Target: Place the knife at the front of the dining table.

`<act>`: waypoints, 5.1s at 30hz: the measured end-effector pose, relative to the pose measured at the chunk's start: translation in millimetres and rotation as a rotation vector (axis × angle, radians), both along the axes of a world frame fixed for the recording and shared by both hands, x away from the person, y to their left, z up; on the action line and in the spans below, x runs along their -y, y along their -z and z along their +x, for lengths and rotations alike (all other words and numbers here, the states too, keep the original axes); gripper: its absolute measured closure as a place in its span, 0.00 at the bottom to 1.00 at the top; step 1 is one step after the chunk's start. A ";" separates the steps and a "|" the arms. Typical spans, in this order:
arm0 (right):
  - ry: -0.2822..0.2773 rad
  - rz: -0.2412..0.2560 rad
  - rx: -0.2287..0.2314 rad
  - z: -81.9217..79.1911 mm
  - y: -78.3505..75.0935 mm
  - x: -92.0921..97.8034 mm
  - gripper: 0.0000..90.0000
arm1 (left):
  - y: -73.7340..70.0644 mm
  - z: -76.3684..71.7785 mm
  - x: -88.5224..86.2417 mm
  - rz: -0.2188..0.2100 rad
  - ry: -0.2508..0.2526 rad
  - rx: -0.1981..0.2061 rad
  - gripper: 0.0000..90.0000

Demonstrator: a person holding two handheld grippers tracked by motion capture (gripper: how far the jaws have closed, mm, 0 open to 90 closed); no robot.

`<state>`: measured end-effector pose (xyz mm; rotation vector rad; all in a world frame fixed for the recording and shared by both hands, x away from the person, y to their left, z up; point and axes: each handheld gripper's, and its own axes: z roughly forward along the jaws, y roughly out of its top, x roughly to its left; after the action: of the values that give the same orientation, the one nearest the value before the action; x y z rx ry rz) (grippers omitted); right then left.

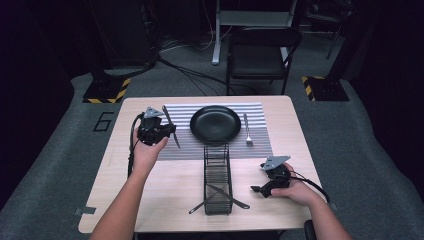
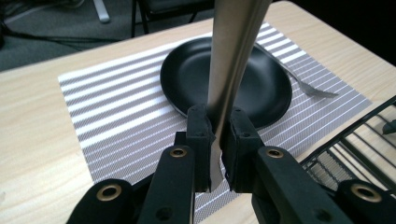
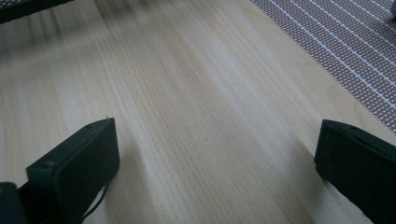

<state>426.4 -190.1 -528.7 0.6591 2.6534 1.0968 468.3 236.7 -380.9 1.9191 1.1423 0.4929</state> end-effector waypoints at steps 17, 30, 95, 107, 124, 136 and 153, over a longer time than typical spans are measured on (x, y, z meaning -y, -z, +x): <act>0.000 0.000 0.000 0.0 0.0 0.0 0.00 | 23.5 9.7 -14.0 0.026 -0.070 -0.040 0.91; -0.001 0.000 0.000 0.0 0.0 0.0 0.00 | 31.4 18.7 -17.8 0.006 -0.096 -0.052 0.91; -0.001 0.000 0.000 0.1 0.0 0.0 0.00 | 108.0 104.6 -0.1 -0.171 -0.420 -0.085 0.92; 0.008 0.005 -0.003 -0.3 0.1 -0.5 0.00 | 126.7 115.0 7.9 -0.156 -0.480 -0.087 0.92; 0.008 0.005 -0.003 -0.4 0.1 -0.5 0.00 | 140.8 128.2 20.5 -0.116 -0.480 -0.130 0.92; 0.008 0.005 -0.003 -0.4 0.1 -0.5 0.00 | 141.2 128.0 28.3 -0.064 -0.486 -0.105 0.90; 0.008 0.005 -0.003 -0.4 0.1 -0.6 0.00 | 131.1 121.9 14.8 -0.091 -0.483 -0.102 0.80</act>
<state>426.0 -189.5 -528.7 0.6725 2.6487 1.1020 590.3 221.8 -512.0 1.5993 1.6778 0.5916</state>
